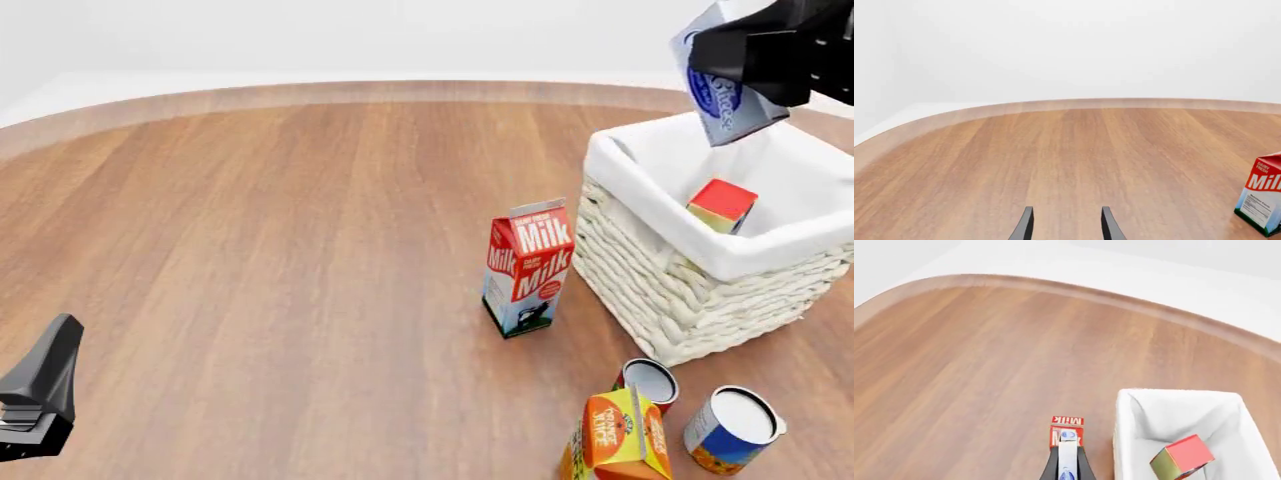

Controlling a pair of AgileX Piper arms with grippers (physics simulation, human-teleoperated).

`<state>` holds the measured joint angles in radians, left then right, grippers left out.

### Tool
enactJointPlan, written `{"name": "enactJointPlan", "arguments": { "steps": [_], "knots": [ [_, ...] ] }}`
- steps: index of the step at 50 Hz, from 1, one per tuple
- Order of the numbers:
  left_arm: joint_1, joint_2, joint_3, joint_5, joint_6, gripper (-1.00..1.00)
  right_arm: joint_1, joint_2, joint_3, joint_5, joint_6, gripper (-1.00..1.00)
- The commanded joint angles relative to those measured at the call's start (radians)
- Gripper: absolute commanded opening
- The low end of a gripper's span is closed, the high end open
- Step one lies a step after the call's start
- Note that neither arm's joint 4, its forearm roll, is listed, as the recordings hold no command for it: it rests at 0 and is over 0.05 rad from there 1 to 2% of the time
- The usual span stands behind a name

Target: Pick up the cream cheese box and the butter, and put them in the basket.

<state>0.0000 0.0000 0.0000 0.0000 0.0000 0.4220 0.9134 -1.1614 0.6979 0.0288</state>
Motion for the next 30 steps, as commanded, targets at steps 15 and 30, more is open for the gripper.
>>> {"name": "enactJointPlan", "arguments": {
  "steps": [15, 30],
  "knots": [
    [0.000, 0.000, 0.000, 0.000, 0.000, 1.00, -0.195, -0.041, 0.094, -0.054, 0.052, -1.00],
    [0.000, 0.000, 0.000, 0.000, 0.000, 1.00, -0.270, 0.012, 0.110, -0.102, 0.074, -1.00]
  ]
}}
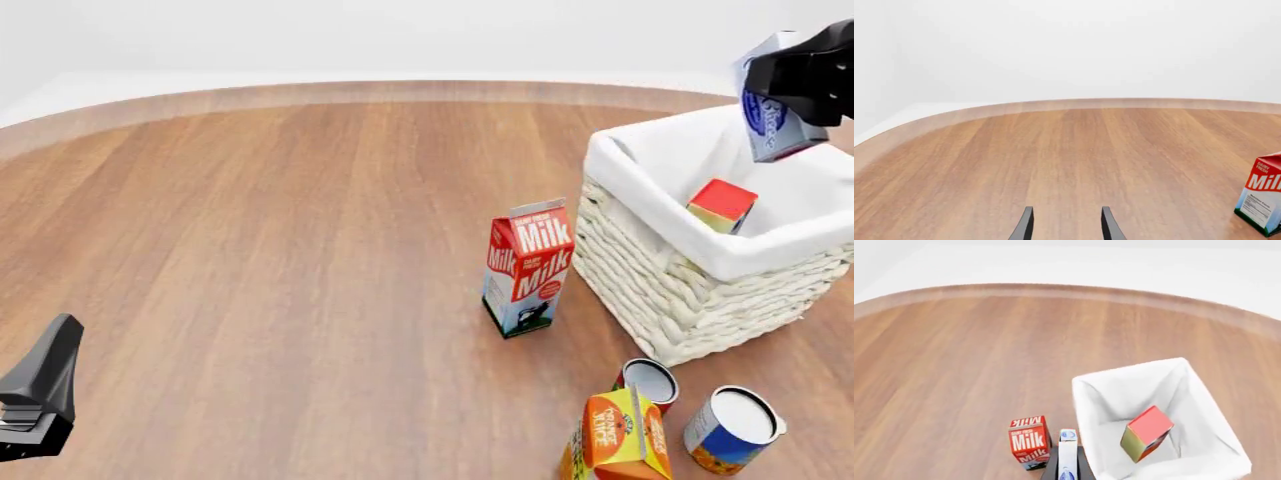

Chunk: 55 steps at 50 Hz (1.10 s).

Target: Pick up the cream cheese box and the butter, and put them in the basket.

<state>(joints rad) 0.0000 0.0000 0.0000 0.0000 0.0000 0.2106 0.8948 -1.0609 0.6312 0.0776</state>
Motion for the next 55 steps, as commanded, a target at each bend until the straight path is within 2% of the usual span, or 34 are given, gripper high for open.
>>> {"name": "enactJointPlan", "arguments": {
  "steps": [1, 24, 55],
  "knots": [
    [0.000, 0.000, 0.000, 0.000, 0.000, 1.00, -0.067, 0.033, 0.018, -0.046, 0.024, -1.00],
    [0.000, 0.000, 0.000, 0.000, 0.000, 1.00, -0.108, 0.116, 0.071, -0.157, 0.049, -1.00],
    [0.000, 0.000, 0.000, 0.000, 0.000, 1.00, -0.156, 0.198, 0.063, -0.218, 0.052, -1.00]
  ]
}}
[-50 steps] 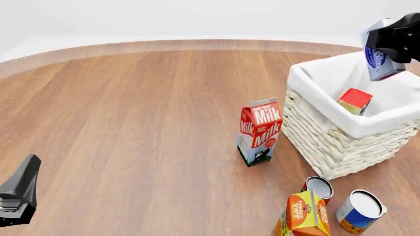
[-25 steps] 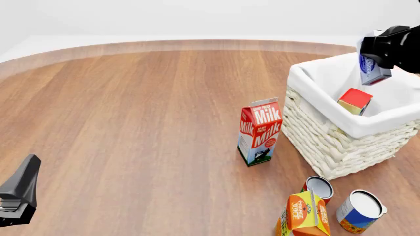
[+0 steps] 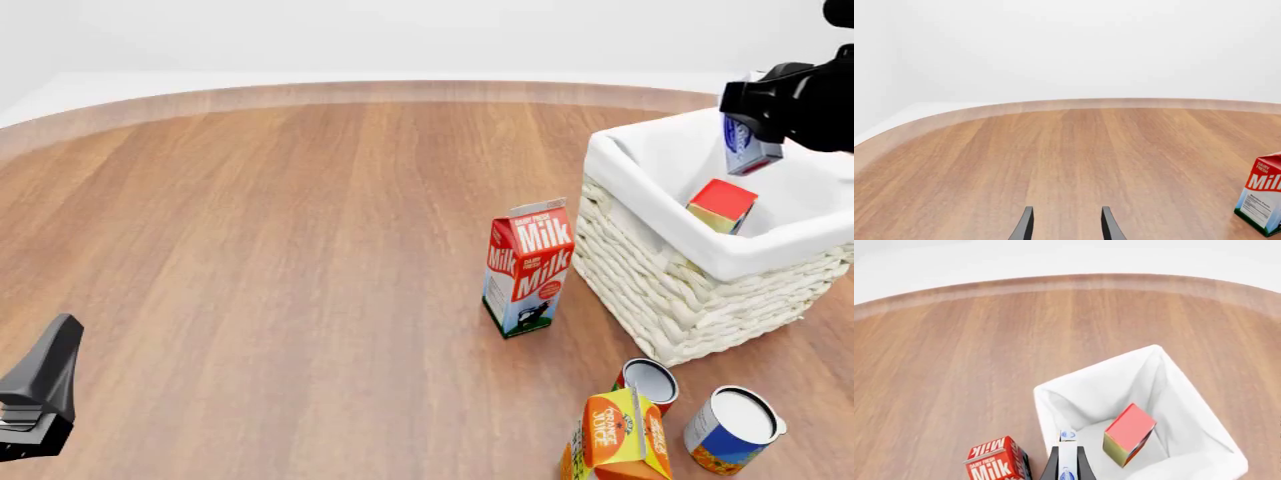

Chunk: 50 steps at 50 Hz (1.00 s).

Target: Pick up the cream cheese box and the butter, and put them in the basket.

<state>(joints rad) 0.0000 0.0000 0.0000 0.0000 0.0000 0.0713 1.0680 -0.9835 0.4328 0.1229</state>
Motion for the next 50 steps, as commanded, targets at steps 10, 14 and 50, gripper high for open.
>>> {"name": "enactJointPlan", "arguments": {
  "steps": [10, 14, 50],
  "knots": [
    [0.000, 0.000, 0.000, 0.000, 0.000, 1.00, -0.025, 0.049, -0.005, -0.043, 0.014, -1.00],
    [0.000, 0.000, 0.000, 0.000, 0.000, 1.00, -0.028, 0.051, -0.003, -0.047, 0.017, -1.00],
    [0.000, 0.000, 0.000, 0.000, 0.000, 1.00, -0.041, 0.117, 0.033, -0.098, 0.004, -1.00]
  ]
}}
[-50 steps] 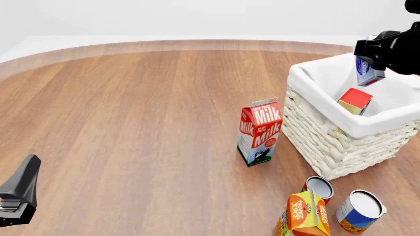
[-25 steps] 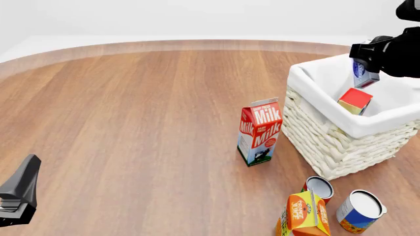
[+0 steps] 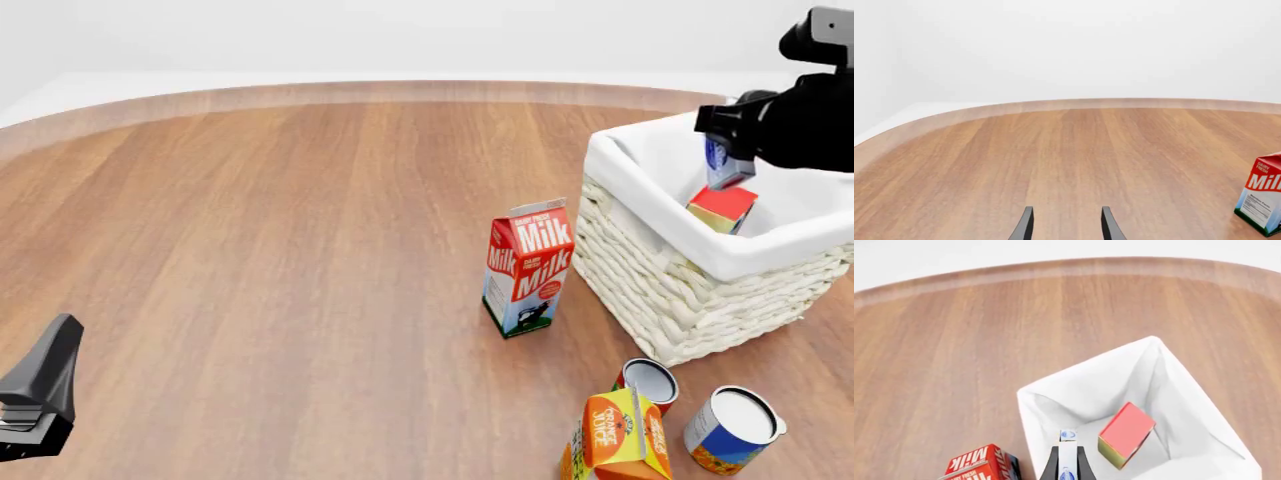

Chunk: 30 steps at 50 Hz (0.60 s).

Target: Pick up the cream cheese box and the butter, and put them in the basket.

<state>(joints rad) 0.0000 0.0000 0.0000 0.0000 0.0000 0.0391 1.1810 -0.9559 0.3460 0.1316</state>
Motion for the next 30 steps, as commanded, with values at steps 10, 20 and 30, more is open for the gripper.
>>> {"name": "enactJointPlan", "arguments": {
  "steps": [10, 20, 30],
  "knots": [
    [0.000, 0.000, 0.000, 0.000, 0.000, 1.00, -0.019, 0.002, 0.010, -0.011, -0.009, -1.00],
    [0.000, 0.000, 0.000, 0.000, 0.000, 1.00, -0.013, 0.017, 0.034, -0.038, -0.003, -1.00],
    [0.000, 0.000, 0.000, 0.000, 0.000, 1.00, -0.008, 0.020, 0.047, -0.047, 0.001, -1.00]
  ]
}}
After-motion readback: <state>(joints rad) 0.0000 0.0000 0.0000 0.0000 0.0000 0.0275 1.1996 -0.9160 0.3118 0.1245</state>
